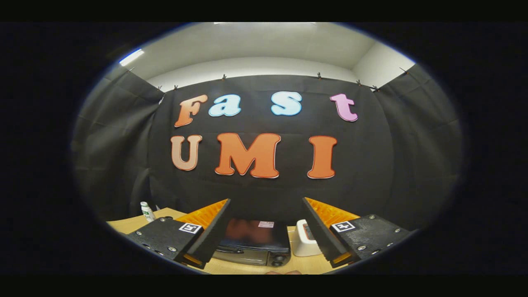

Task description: Open the toaster oven, put the food inside, and close the toaster oven door.

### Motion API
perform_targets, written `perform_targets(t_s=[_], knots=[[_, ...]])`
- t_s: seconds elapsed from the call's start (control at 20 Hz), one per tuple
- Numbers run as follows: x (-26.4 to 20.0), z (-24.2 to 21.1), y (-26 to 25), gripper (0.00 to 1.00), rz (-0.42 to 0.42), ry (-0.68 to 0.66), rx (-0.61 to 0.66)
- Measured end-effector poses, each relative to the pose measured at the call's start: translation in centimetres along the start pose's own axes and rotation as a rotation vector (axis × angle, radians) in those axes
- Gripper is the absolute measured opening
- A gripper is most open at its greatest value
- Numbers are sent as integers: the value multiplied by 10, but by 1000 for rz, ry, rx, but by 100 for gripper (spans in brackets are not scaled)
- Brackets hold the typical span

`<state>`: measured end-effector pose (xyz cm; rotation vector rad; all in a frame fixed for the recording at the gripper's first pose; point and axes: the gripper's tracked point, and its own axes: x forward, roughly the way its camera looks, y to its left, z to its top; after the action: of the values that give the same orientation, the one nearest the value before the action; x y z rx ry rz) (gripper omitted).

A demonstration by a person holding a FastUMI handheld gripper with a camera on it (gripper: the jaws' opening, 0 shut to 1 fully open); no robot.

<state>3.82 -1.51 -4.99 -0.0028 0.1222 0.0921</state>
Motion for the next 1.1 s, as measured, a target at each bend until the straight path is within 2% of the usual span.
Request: perform_targets(t_s=[0.3, 0.75, 1.05, 1.1], knots=[[22, -55, 26, 99, 2, 146, -7], [46, -162, 81, 99, 58, 420, 24], [47, -197, 102, 99, 83, 471, -58], [49, -190, 108, 99, 93, 430, -49]])
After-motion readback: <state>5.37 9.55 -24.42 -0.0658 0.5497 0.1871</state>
